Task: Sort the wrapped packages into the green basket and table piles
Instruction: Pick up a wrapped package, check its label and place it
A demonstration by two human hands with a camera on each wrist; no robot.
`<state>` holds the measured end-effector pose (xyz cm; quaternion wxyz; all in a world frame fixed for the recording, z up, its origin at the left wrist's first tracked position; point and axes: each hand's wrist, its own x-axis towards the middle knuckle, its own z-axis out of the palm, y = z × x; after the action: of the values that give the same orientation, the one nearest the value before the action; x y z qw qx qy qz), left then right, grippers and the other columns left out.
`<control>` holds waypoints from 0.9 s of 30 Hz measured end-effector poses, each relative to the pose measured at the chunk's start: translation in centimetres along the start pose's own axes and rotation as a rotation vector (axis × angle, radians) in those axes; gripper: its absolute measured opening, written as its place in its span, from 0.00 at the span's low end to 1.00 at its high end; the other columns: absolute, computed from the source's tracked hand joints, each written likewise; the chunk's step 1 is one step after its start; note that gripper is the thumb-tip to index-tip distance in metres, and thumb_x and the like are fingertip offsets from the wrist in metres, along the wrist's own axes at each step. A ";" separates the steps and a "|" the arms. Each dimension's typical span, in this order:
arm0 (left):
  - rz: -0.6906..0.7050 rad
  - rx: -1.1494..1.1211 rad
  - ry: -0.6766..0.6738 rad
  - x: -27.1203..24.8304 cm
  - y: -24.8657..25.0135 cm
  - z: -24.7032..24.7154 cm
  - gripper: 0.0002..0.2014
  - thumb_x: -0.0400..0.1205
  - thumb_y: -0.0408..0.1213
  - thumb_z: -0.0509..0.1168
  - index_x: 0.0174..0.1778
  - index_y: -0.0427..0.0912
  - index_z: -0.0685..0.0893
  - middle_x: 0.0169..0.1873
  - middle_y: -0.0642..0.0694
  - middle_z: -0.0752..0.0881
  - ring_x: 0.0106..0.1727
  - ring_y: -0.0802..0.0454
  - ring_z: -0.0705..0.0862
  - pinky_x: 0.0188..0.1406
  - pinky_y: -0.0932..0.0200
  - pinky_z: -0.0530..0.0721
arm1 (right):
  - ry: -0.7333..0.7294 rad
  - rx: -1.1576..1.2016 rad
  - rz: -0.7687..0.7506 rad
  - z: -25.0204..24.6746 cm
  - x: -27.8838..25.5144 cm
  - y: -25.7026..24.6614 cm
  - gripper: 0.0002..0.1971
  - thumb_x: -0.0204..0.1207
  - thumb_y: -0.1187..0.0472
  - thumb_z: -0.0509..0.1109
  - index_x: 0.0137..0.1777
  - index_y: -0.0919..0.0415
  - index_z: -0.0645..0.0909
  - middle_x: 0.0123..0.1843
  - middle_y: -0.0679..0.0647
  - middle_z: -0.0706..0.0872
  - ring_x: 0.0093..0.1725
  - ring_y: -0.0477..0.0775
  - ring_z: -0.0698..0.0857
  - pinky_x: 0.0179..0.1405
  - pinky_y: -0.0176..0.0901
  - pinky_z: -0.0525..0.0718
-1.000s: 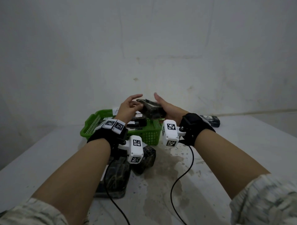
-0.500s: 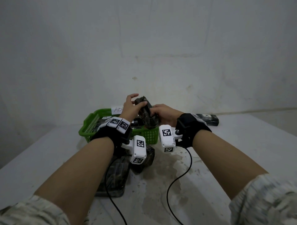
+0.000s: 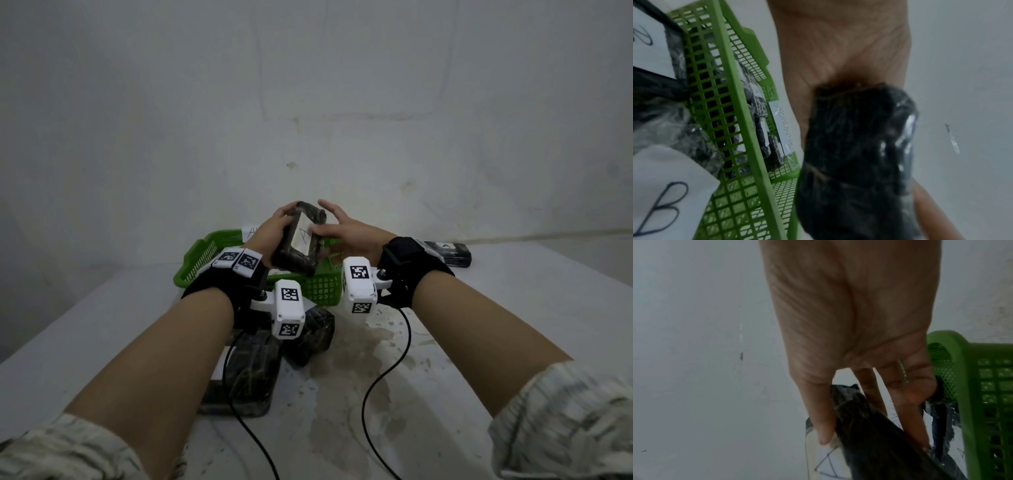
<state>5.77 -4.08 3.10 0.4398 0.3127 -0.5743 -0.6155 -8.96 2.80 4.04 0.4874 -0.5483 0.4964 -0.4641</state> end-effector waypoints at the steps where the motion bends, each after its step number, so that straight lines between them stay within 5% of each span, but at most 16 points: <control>1: -0.025 0.032 -0.012 -0.2 0.1 0.0 0.17 0.87 0.34 0.52 0.73 0.47 0.71 0.58 0.35 0.81 0.48 0.42 0.82 0.48 0.51 0.80 | -0.016 0.003 -0.013 0.2 -0.1 -0.1 0.27 0.82 0.64 0.66 0.78 0.49 0.61 0.48 0.58 0.83 0.25 0.47 0.87 0.20 0.33 0.80; 4: -0.061 0.040 0.006 -0.4 0.3 -0.4 0.20 0.87 0.41 0.56 0.76 0.45 0.68 0.59 0.36 0.81 0.51 0.42 0.83 0.48 0.49 0.82 | 0.055 0.068 -0.027 0.7 0.3 -0.4 0.23 0.82 0.66 0.65 0.75 0.59 0.67 0.49 0.58 0.80 0.25 0.47 0.86 0.16 0.31 0.78; 8: -0.144 0.158 -0.032 -1.1 0.3 -1.4 0.22 0.85 0.56 0.52 0.70 0.47 0.73 0.59 0.39 0.83 0.59 0.40 0.83 0.55 0.40 0.84 | 0.174 0.124 -0.039 0.4 1.1 0.1 0.20 0.79 0.62 0.70 0.69 0.59 0.71 0.58 0.60 0.80 0.40 0.55 0.84 0.18 0.35 0.81; 11: -0.143 0.178 -0.039 -1.0 0.1 -2.2 0.20 0.82 0.46 0.64 0.69 0.44 0.71 0.59 0.37 0.82 0.56 0.41 0.85 0.53 0.42 0.86 | 0.266 0.214 -0.060 0.2 2.0 0.8 0.24 0.77 0.61 0.72 0.70 0.59 0.66 0.59 0.59 0.78 0.53 0.61 0.85 0.38 0.51 0.91; 13: -0.104 0.166 -0.009 -0.9 0.0 -2.6 0.23 0.81 0.35 0.66 0.71 0.43 0.68 0.55 0.37 0.83 0.48 0.43 0.86 0.44 0.50 0.89 | 0.301 0.272 -0.028 0.1 2.6 1.1 0.26 0.78 0.59 0.72 0.69 0.59 0.63 0.58 0.59 0.76 0.56 0.66 0.85 0.41 0.54 0.90; 16: -0.046 0.121 0.098 -0.7 -0.2 -3.2 0.26 0.81 0.29 0.66 0.73 0.39 0.65 0.52 0.36 0.83 0.42 0.47 0.86 0.33 0.59 0.89 | 0.320 0.205 0.022 0.1 3.3 1.1 0.15 0.80 0.55 0.69 0.57 0.63 0.70 0.50 0.58 0.79 0.44 0.60 0.86 0.32 0.48 0.87; 20: -0.016 0.302 0.176 -0.1 -0.8 -4.7 0.16 0.83 0.39 0.65 0.65 0.41 0.73 0.59 0.37 0.84 0.46 0.48 0.85 0.40 0.58 0.82 | 0.451 0.034 0.043 -0.7 4.3 1.6 0.10 0.77 0.61 0.71 0.38 0.63 0.76 0.38 0.56 0.80 0.34 0.52 0.80 0.26 0.41 0.77; 23: -0.042 0.609 0.198 -0.2 -1.1 -6.0 0.14 0.85 0.40 0.60 0.62 0.36 0.78 0.58 0.38 0.85 0.53 0.46 0.83 0.56 0.53 0.80 | 0.480 -0.006 0.083 -1.2 4.5 2.4 0.07 0.76 0.65 0.72 0.44 0.65 0.75 0.36 0.57 0.79 0.33 0.53 0.81 0.23 0.42 0.83; 25: -0.123 0.819 0.146 -0.7 -1.3 -7.1 0.16 0.86 0.39 0.57 0.66 0.34 0.78 0.61 0.38 0.83 0.51 0.48 0.82 0.57 0.57 0.78 | 0.425 -0.053 0.123 -1.2 4.7 3.2 0.15 0.76 0.66 0.71 0.56 0.61 0.69 0.41 0.56 0.77 0.37 0.55 0.81 0.37 0.51 0.87; 27: -0.235 1.021 0.060 -1.4 -1.7 -8.1 0.19 0.87 0.42 0.55 0.70 0.36 0.77 0.66 0.38 0.80 0.55 0.47 0.81 0.58 0.58 0.76 | 0.384 -0.152 0.127 -0.6 5.0 3.8 0.10 0.77 0.66 0.70 0.52 0.59 0.71 0.42 0.54 0.77 0.38 0.55 0.81 0.42 0.56 0.86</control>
<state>13.27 -6.39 0.14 0.1757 0.5671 -0.7495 -0.2929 -9.54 -2.31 0.47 0.3691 -0.4527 0.6474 -0.4897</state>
